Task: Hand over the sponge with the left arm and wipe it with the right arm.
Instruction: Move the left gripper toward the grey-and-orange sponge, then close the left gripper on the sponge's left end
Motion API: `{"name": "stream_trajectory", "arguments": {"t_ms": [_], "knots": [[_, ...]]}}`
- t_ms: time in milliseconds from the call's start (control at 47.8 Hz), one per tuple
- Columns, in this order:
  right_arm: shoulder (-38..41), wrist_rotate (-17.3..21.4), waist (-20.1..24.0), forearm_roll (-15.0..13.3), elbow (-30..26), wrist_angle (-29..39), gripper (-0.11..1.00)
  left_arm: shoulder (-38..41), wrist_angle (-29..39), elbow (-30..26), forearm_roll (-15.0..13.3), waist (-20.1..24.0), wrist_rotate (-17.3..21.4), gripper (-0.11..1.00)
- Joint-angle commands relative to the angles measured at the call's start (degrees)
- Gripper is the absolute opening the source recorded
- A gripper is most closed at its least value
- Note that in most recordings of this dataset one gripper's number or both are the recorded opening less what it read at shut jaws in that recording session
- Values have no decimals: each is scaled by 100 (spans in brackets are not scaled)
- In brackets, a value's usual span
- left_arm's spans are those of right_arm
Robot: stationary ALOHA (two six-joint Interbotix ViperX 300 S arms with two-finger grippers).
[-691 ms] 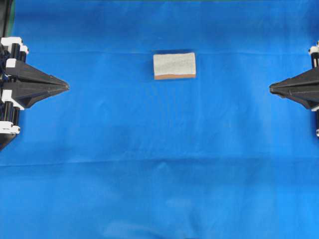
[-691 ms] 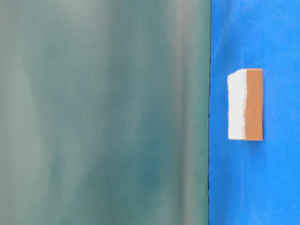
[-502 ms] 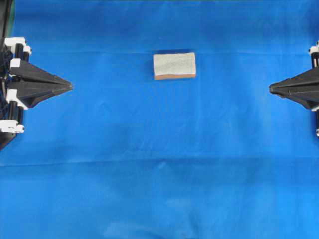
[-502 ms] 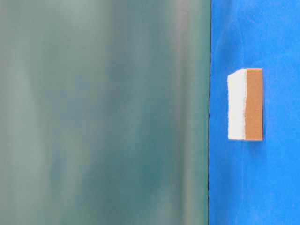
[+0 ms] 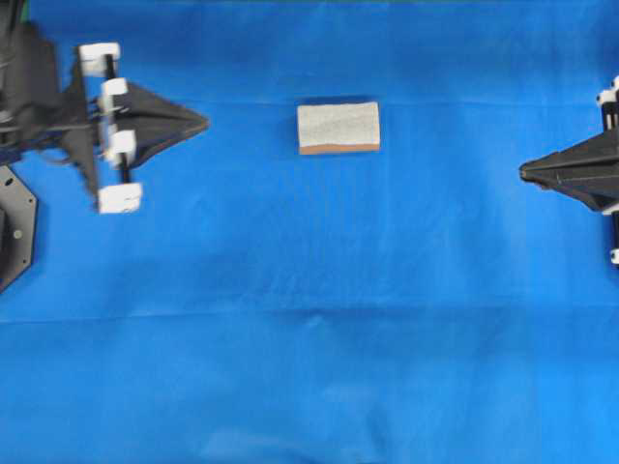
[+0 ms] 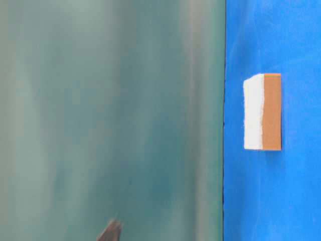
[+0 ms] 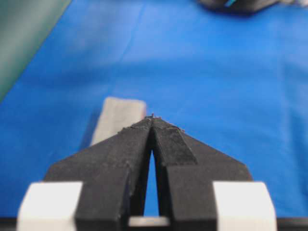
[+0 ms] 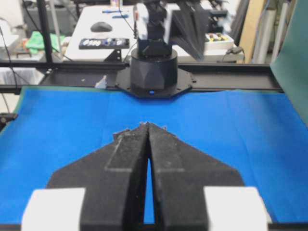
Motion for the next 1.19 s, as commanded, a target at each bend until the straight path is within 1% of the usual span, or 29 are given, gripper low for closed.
{"name": "stream_trajectory", "arguments": {"t_ms": [0,42,146,230,293,356,544,691,983,1172], "knots": [[44,9,-9,18,-123,-26,2,475,9,-299,-9,158,9,7],[53,18,-18,18,-132,-26,2,694,35,-422,-9,193,26,16],[44,18,-9,26,-132,-26,2,1301,132,-747,0,246,105,47],[44,18,-9,18,-132,-26,2,1723,167,-958,18,264,316,72],[53,18,-9,26,-123,-26,2,2039,176,-1116,18,281,492,87],[44,18,-9,26,-132,-18,2,2373,176,-1310,9,325,554,94],[53,18,-18,26,-123,0,2,3146,255,-1784,18,457,686,94],[70,18,-18,18,-114,35,2,3595,264,-2039,18,492,721,94],[114,18,-62,18,-105,62,2,4386,281,-2373,18,580,800,94],[132,18,-123,26,-105,114,2,4676,281,-2505,18,563,800,94]]}}
